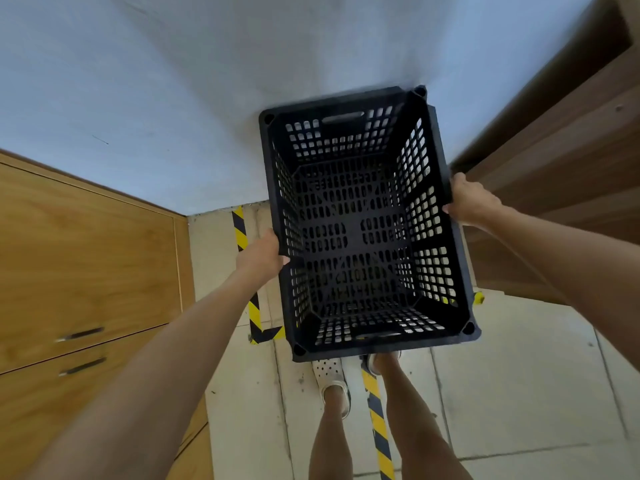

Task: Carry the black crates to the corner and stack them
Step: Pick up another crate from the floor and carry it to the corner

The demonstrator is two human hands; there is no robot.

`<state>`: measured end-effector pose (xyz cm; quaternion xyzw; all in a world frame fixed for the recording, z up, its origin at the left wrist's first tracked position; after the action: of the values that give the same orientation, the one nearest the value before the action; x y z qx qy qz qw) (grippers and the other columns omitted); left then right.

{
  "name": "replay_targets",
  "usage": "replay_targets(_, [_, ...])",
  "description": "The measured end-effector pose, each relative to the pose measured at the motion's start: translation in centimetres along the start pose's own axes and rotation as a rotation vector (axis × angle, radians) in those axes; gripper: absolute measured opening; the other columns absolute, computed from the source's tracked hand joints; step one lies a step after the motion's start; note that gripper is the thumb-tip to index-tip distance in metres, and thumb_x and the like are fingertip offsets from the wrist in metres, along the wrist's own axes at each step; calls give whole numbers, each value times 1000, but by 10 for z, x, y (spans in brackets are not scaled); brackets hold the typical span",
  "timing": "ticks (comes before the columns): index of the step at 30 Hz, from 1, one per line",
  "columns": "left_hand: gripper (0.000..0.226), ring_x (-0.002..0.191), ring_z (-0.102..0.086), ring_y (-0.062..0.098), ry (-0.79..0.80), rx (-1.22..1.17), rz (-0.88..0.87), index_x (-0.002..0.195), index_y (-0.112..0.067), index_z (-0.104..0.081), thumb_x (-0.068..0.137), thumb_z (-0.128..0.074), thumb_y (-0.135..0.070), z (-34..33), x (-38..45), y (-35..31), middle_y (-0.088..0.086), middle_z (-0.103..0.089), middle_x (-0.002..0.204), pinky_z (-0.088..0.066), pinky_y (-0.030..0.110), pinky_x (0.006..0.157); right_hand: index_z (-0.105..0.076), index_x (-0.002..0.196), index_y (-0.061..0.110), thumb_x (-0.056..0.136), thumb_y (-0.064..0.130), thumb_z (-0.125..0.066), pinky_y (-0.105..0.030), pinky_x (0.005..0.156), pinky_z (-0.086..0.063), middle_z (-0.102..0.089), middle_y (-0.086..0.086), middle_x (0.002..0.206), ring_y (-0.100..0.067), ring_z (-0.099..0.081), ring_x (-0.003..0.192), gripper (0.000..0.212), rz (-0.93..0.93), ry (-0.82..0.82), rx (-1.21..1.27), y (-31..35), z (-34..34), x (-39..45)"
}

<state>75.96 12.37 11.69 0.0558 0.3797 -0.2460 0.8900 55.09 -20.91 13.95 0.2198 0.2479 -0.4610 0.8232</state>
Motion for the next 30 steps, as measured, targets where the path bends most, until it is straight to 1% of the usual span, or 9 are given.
replay_targets(2, [41, 99, -63, 33, -13, 15, 8, 124, -9, -38, 96, -58, -30, 0, 0, -2, 9, -64, 101, -43, 38, 71, -29, 136, 3, 95, 13, -54, -42, 79, -43, -57, -26, 122, -42, -57, 110, 49, -15, -19, -17, -4, -1, 5])
replay_targets(9, [45, 103, -62, 34, -14, 69, 2, 127, -11, -37, 95, -58, -35, 4, 3, 2, 11, -63, 114, -44, 40, 73, -29, 136, 6, 94, 4, -50, -48, 80, -49, -60, -26, 113, -43, -59, 102, 46, -30, -21, -1, -6, -13, 6])
replay_targets(13, [45, 101, -62, 33, -17, 53, 8, 126, -12, -39, 94, -60, -36, 3, 4, 4, 10, -63, 115, -44, 40, 72, -29, 135, 8, 94, 2, -48, -46, 78, -47, -60, -25, 111, -43, -59, 101, 45, -44, -31, 13, -9, -16, 7])
replay_targets(16, [44, 99, -62, 31, -13, 23, 18, 127, -12, -38, 95, -60, -33, 1, 2, 4, 10, -63, 113, -44, 39, 73, -28, 137, 9, 95, 3, -47, -47, 81, -48, -61, -25, 111, -42, -59, 100, 46, -36, -32, 8, -9, -18, 7])
replay_targets(18, [44, 101, -62, 32, -7, 34, 15, 128, -10, -37, 96, -59, -31, 1, 1, 1, 11, -63, 112, -42, 40, 74, -29, 136, 9, 96, 3, -46, -47, 81, -48, -60, -25, 112, -42, -59, 101, 45, -38, -31, -9, -9, -17, 7])
replay_targets(21, [46, 102, -62, 33, 8, 76, 5, 129, -8, -36, 96, -58, -32, 2, 1, -2, 13, -63, 113, -42, 40, 74, -29, 136, 8, 95, 2, -46, -44, 77, -44, -59, -26, 115, -43, -58, 103, 45, -47, -27, -40, -7, -16, 6])
replay_targets(24, [46, 99, -63, 32, 7, 191, -30, 131, -8, -37, 98, -53, -35, 8, -4, -5, 12, -64, 110, -41, 37, 71, -29, 136, 6, 94, 3, -50, -43, 75, -44, -57, -25, 118, -43, -58, 104, 47, -54, 12, -104, -4, -16, -3])
replay_targets(27, [44, 95, -63, 30, -5, 383, -106, 132, -11, -41, 101, -44, -42, 21, -17, -10, 11, -64, 105, -40, 35, 68, -35, 134, 2, 92, 11, -54, -43, 81, -47, -57, -21, 122, -39, -59, 107, 47, -41, 66, -205, 1, -15, -23])
replay_targets(30, [40, 88, -61, 28, -1, 378, -166, 124, -13, -46, 101, -43, -45, 38, -33, -19, 7, -59, 93, -43, 35, 66, -33, 137, 7, 91, 11, -52, -41, 79, -48, -57, -15, 122, -35, -60, 105, 49, 14, 42, -264, 13, -2, -46])
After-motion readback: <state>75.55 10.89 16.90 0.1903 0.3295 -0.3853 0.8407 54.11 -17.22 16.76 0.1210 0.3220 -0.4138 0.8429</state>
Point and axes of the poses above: each hand's wrist, its own x-axis towards the middle knuckle, its own z-axis out of the back of the hand, y = z × x, the point moved 10 cm from there along x, towards the middle knuckle
